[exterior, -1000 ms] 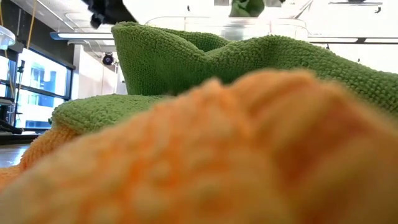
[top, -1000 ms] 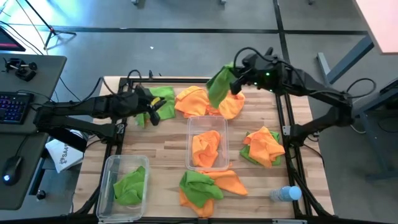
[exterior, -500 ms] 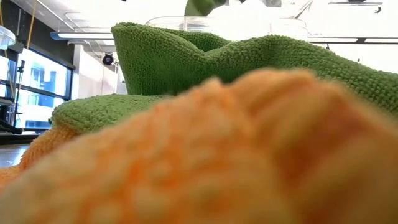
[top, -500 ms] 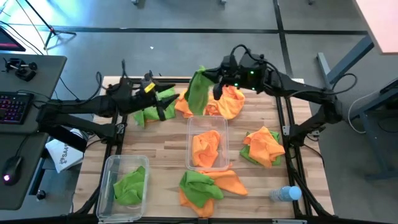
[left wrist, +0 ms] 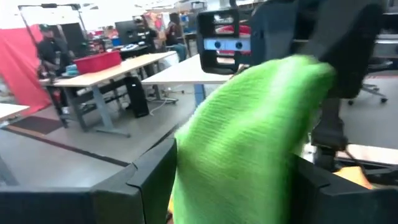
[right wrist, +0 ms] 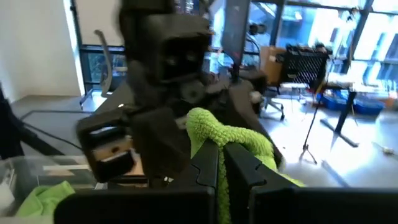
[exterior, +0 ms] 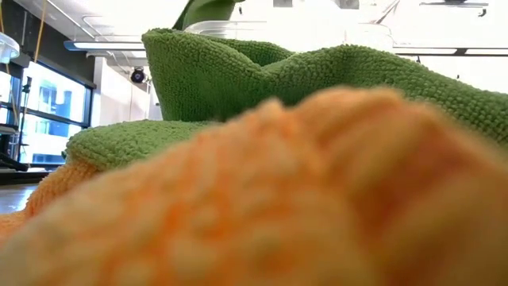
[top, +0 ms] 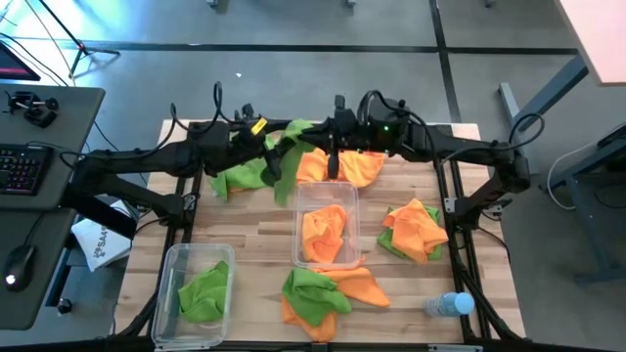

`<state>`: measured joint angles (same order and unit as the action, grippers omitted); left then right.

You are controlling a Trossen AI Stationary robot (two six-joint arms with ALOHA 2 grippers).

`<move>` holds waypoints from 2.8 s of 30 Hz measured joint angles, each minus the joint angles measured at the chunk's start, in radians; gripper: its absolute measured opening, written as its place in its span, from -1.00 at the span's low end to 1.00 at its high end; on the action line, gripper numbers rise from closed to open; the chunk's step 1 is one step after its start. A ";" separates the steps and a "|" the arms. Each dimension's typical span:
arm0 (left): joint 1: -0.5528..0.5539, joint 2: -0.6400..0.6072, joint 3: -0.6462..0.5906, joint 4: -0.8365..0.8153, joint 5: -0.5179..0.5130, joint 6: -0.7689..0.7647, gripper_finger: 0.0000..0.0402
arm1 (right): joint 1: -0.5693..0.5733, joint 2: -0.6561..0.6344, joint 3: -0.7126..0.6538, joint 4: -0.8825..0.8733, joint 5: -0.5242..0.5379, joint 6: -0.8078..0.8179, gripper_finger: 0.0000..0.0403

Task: Sort microfiber towel by color & place in baskets
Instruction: Put the green microfiber towel into the left transparent bin

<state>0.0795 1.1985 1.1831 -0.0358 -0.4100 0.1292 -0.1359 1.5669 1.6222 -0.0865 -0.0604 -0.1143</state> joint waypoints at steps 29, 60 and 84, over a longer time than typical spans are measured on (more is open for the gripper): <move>0.000 -0.059 -0.002 -0.169 0.108 0.042 -0.98 | 0.000 -0.080 0.000 -0.309 0.250 0.157 -0.52; -0.567 -0.057 0.462 -1.026 -0.331 -0.549 -1.00 | 0.426 -0.267 0.000 -1.458 0.709 0.999 -0.98; -1.051 0.209 0.658 -1.335 -0.318 -1.321 -1.00 | 0.676 -0.267 0.000 -1.485 0.767 1.002 -1.00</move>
<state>-0.9717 1.4074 1.8408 -1.3708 -0.7278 -1.1918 0.5403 1.3003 1.6218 -1.5711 0.7071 0.8880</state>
